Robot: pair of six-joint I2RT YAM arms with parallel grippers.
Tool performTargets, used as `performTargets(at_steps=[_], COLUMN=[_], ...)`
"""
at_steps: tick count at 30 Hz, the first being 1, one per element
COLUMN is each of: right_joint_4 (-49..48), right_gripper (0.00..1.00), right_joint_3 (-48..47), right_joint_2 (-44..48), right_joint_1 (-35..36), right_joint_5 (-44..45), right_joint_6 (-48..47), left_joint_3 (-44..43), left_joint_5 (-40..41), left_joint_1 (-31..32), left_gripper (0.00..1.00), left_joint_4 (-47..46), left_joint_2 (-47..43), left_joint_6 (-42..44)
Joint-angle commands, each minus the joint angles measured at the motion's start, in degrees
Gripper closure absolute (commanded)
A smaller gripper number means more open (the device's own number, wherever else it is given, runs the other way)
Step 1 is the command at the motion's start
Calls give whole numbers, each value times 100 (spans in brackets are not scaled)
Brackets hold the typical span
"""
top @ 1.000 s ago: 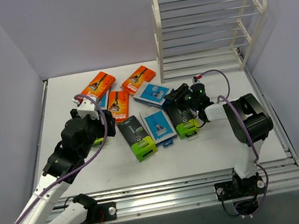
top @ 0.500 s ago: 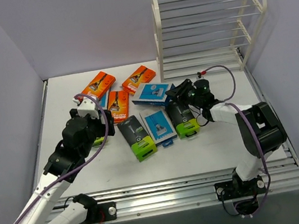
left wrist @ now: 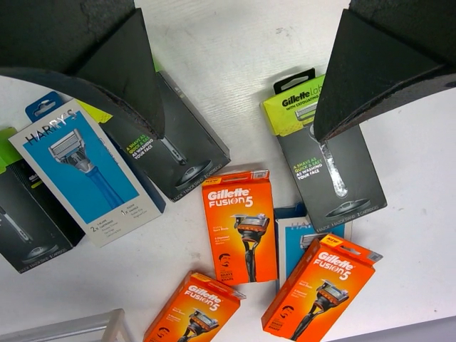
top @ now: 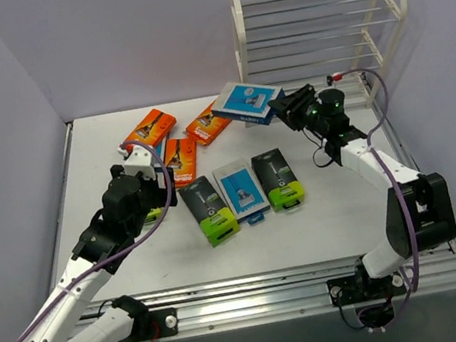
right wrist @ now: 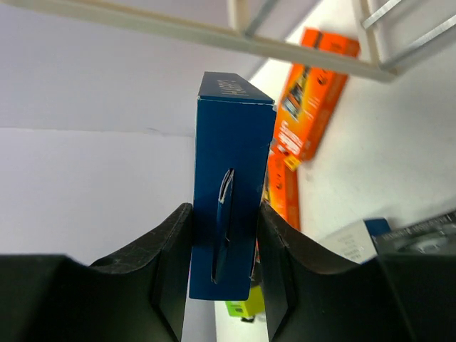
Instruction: Place and organize the shaving razors onto the shelf
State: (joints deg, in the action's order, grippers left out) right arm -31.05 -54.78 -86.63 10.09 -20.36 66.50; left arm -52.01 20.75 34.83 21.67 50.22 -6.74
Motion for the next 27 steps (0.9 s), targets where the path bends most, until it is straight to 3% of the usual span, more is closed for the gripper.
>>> performTargets(at_steps=[1,8,27], right_joint_4=[186,424,-59], right_gripper=[100,100,100], right_joint_3=[-769,-1192,-2291], right_joint_2=[515,674,419], right_joint_1=[-147,-358,-1272], right_joint_5=[-38,-126,-583], right_joint_6=[-49,38,891], left_joint_3=[-81,-72,-81], left_joint_5=[104,69,-124], left_joint_1=[42,59,164], left_gripper=[6,6,6], left_joint_4=[-154,-172,-172], left_joint_2=[23,111,296], left_joint_6=[85,85,33])
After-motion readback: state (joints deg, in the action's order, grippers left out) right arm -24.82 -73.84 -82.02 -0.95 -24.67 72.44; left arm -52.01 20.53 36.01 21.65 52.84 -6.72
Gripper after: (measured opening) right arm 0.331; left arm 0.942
